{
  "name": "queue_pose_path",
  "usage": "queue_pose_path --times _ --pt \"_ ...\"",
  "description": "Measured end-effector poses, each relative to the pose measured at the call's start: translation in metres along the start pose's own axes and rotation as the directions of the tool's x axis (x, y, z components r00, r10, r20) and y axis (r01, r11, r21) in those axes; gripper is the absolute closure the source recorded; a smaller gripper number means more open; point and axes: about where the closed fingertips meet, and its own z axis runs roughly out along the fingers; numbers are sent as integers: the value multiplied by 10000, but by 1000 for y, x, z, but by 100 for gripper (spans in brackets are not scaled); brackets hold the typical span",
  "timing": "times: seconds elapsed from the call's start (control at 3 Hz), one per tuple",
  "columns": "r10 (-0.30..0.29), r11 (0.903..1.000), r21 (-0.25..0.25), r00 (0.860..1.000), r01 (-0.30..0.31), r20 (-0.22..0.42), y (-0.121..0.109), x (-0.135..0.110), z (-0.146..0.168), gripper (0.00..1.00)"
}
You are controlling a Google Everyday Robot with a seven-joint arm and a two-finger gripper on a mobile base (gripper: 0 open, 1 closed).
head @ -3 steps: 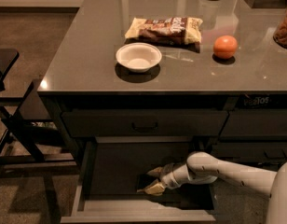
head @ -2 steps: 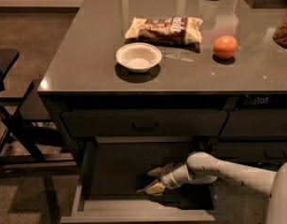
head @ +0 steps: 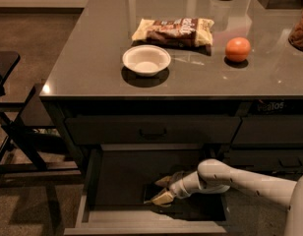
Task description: Pick sponge from middle drawer and place on counter
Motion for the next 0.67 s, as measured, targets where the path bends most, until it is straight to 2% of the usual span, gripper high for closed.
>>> queue_pose_path --times 0.67 --pt "305 9995 87 9994 -303 -170 7 -39 -33 100"
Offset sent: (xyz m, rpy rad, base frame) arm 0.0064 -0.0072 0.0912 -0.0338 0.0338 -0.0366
